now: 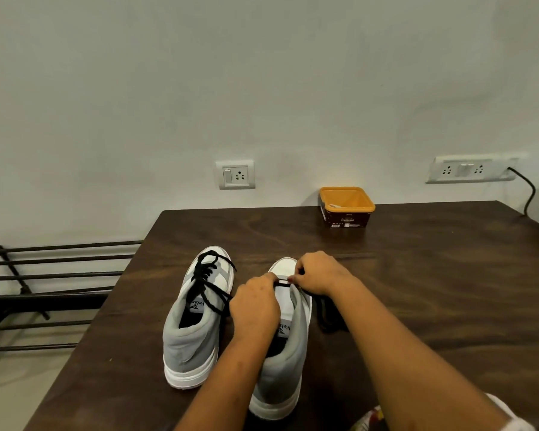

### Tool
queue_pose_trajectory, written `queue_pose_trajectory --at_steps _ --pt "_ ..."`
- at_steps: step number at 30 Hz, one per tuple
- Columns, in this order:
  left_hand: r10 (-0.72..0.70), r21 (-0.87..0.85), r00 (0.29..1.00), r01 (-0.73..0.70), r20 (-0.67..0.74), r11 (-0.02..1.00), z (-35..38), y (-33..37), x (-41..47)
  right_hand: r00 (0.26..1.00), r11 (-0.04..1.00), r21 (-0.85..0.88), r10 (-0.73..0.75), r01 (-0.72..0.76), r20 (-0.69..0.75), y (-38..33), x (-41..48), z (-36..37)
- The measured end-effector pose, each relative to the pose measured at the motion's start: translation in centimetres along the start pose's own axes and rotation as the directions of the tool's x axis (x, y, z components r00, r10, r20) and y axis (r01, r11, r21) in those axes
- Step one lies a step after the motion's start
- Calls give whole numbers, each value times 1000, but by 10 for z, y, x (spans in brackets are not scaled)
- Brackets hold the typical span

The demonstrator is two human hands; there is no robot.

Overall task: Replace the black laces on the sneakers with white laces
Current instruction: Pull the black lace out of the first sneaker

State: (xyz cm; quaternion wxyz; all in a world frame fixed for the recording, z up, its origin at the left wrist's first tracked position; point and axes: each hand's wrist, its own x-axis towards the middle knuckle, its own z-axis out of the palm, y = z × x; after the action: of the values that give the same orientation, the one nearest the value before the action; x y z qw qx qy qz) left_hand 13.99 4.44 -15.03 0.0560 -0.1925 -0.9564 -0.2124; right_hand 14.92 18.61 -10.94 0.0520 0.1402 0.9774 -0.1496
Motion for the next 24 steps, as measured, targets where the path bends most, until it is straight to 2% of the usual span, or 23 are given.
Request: queue_pose_trajectory --at_steps 4,6,9,12,14,16,17,19,21,22,23,24 --pt "-21 12 1000 22 -9 1000 0 -3 2 994 998 65 9 -16 110 9 1 -4" --pt "-23 18 1000 23 -8 1000 -1 -2 2 994 995 103 7 -18 106 16 0 -7" --pt "-31 31 999 32 -26 999 -2 -4 3 999 985 169 33 -30 -16 25 -2 -10" --pt "-48 15 999 48 -9 999 -4 -10 8 986 934 356 77 -18 -150 30 0 -9" --pt "-52 -13 999 52 11 999 -5 -10 9 970 802 597 137 10 -200 27 -1 -8" --pt "-38 -25 999 38 12 999 -5 -8 8 956 510 859 229 41 -182 19 -2 -10" --pt "-32 -26 999 32 9 999 -4 -7 8 952 350 934 258 67 -165 16 -2 -11" --pt "-29 -4 1000 29 8 1000 -1 -5 7 954 101 991 279 89 -114 11 -2 -12" --pt "-30 34 1000 30 -1 999 -1 -4 6 963 -72 996 268 56 -35 9 -3 -10" --pt "-28 45 1000 28 -6 999 -1 -4 6 965 -101 994 264 28 -1 10 -2 -9" --pt "-24 47 1000 25 -10 999 -2 -3 5 964 -63 998 264 -4 20 11 -1 -7" --pt "-17 47 1000 18 -10 999 -1 -1 4 963 75 996 270 -38 16 14 1 -4"
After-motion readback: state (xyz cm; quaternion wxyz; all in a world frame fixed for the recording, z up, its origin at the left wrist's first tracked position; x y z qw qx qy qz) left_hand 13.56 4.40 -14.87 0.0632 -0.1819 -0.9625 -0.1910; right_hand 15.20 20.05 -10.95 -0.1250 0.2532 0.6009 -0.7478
